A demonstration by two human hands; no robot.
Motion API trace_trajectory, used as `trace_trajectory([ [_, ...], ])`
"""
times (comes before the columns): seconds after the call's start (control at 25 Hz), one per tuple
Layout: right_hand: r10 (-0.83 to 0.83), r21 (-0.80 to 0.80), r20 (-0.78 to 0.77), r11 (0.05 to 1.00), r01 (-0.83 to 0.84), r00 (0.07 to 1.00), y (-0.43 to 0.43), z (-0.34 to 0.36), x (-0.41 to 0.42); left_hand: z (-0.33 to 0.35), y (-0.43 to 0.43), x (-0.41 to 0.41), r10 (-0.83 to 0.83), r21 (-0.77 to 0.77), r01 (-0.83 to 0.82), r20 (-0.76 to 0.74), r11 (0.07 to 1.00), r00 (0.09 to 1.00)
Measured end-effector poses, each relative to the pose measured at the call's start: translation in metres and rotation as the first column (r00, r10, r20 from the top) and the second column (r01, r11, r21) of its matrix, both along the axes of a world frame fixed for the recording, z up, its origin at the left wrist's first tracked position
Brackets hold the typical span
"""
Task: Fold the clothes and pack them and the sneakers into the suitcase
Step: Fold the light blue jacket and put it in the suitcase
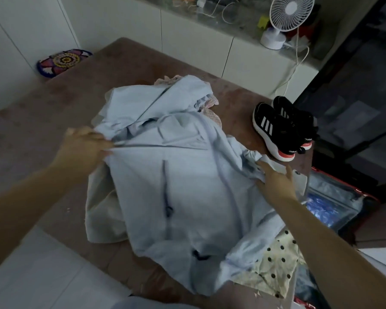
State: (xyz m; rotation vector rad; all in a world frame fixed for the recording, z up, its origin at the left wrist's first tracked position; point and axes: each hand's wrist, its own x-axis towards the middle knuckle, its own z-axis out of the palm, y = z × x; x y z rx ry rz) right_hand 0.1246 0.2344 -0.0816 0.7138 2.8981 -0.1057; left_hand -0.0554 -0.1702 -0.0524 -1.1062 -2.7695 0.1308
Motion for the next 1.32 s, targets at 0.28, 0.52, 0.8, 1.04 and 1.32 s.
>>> trace_trajectory([
  [0.28,-0.296,-0.225,-0.332,0.947,0.230,0.896,-0.031,-0.019,0.058,0.023,0.067,-0.060,0.197,0.218,-0.174,-0.093,0.960,0.976],
  [0.52,0.212,-0.073,-0.368,0.964,-0.256,0.905,-0.108,-0.042,0.120,0.052,0.098,-0.086,0.127,0.278,-0.080,-0.157,0.957,0.979],
  [0.8,-0.112,-0.255,-0.477,0.967,-0.016,0.872,-0.044,0.005,-0.003,-0.007,-0.013,-0.073,0.084,-0.022,-0.085,-0.073,0.996,0.994],
  [1.04,-0.392,-0.733,0.007,0.624,0.272,0.920,-0.048,-0.001,-0.099,-0.007,-0.005,-0.065,0.181,-0.106,-0.176,0.039,0.979,0.983],
  [1.32,-0.290,-0.437,-0.630,0.899,-0.019,0.720,-0.043,0.034,-0.052,0.026,0.115,-0.050,0.141,0.334,-0.212,0.225,0.918,0.964],
])
